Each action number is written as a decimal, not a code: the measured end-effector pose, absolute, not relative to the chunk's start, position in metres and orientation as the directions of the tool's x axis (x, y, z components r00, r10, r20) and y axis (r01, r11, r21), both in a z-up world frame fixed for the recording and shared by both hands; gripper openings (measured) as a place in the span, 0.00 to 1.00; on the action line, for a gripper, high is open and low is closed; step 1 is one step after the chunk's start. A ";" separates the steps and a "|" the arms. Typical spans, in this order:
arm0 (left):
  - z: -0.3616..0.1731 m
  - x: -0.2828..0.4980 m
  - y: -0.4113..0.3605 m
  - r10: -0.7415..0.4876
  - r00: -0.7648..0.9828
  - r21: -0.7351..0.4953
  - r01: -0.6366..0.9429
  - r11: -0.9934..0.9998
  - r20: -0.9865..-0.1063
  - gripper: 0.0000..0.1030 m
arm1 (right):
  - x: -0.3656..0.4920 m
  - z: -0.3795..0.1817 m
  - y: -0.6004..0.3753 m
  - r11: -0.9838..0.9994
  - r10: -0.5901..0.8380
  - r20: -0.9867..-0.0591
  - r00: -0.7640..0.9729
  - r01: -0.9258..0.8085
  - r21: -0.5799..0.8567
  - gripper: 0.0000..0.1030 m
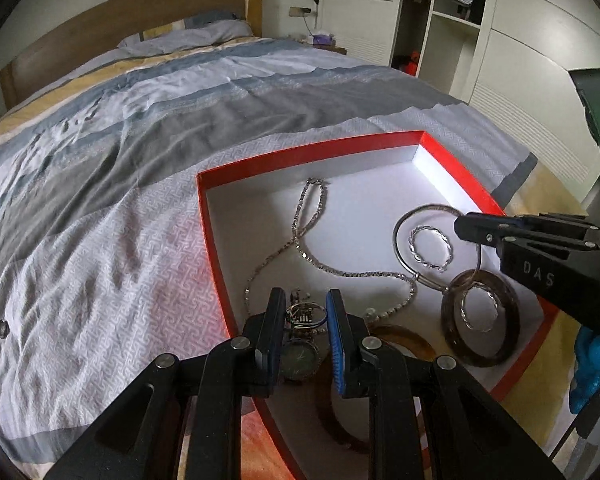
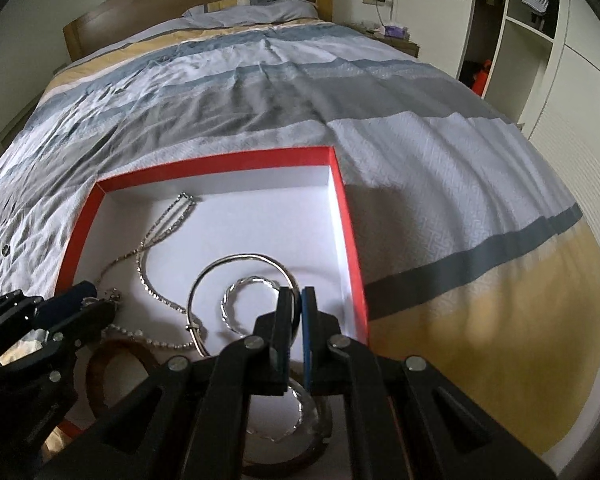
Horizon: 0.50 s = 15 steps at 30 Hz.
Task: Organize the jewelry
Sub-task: 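Carry the ring and cuff bangle into the red box with both tools, then open both tools to release the ring and cuff bangle in the box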
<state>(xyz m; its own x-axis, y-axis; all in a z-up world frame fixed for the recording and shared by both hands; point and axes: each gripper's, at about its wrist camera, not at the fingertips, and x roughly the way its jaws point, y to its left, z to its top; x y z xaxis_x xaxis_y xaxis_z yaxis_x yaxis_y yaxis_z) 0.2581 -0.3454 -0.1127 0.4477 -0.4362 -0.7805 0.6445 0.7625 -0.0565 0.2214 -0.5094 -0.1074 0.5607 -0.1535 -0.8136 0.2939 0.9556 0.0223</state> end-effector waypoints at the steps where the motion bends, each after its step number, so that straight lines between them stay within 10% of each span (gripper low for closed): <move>1: -0.113 0.258 -0.345 -0.436 0.449 -0.057 0.643 0.764 -0.780 0.20 | 0.222 -0.109 -0.509 0.957 -0.150 -0.816 0.558 0.289 0.022 0.04; 15: -0.109 0.247 -0.344 -0.425 0.482 -0.023 0.640 0.768 -0.766 0.30 | 0.213 -0.110 -0.508 0.961 -0.137 -0.813 0.566 0.276 0.029 0.05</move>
